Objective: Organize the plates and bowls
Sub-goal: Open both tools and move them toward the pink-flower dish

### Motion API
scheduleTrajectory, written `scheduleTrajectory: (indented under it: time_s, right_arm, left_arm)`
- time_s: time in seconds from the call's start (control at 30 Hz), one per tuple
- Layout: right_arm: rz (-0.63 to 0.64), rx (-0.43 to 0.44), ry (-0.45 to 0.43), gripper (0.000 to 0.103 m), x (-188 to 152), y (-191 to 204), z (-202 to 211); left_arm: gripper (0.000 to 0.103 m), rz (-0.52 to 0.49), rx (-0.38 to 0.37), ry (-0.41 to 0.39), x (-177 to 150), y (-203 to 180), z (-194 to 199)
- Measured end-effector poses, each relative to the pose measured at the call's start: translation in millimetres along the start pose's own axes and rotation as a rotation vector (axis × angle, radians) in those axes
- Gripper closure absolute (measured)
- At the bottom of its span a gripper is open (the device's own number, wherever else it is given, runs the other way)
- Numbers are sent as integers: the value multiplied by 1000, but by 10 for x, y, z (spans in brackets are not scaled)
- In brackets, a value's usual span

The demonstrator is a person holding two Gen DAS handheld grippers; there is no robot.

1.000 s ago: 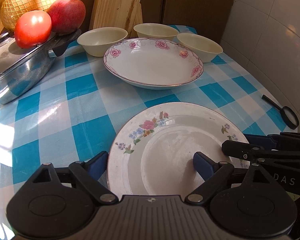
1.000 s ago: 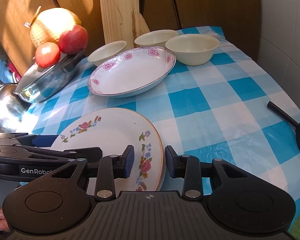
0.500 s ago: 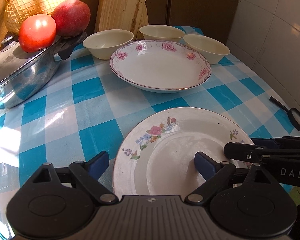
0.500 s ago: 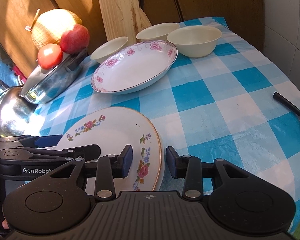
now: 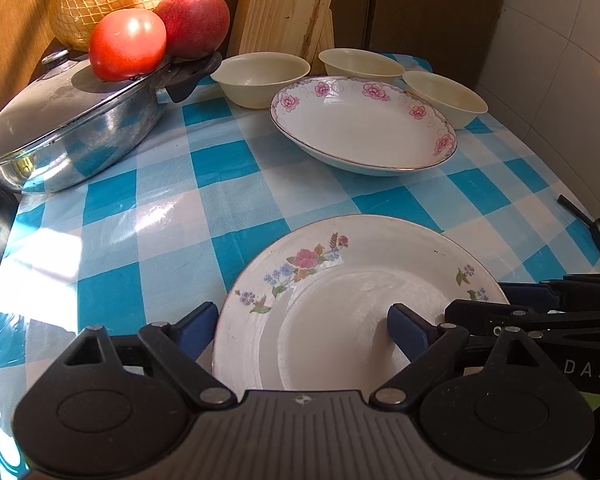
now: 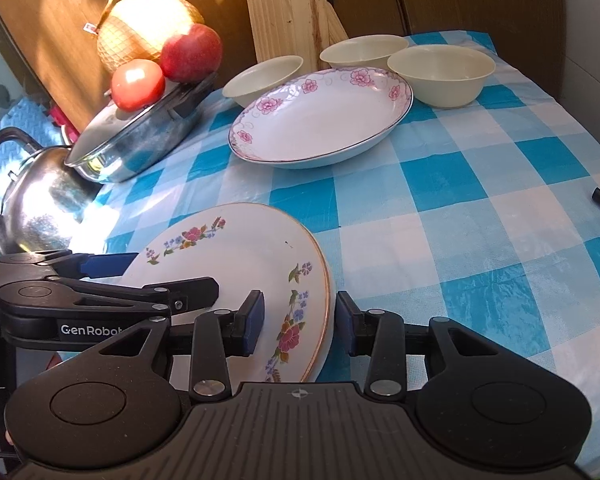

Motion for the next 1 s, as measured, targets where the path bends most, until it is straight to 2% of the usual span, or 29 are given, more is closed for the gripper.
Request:
scheduleTrajectory:
  time_s: [0.27,0.63,1.0]
  right_arm:
    - [-1,15,11,55,39,28,-24]
    - [-69,-46,-65,55,197,-230,87]
    - [-71,-88,-160,55,619,-341,150]
  left_arm:
    - [17,-6,50,-12,86,22,-12]
    - [17,21,71,-66,387,-56,-2]
    - [17,77,110,-101,832,-86,-191]
Point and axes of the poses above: each gripper's, at about its wrist camera, not at the fingertips, and z roughly against the way its jaws point, y to its left, x to its top, the point moved 5 cm from there along -z, roughly the way its jaws point, and after that the axes turned 5 degrees about z, right-handed, at the moved point
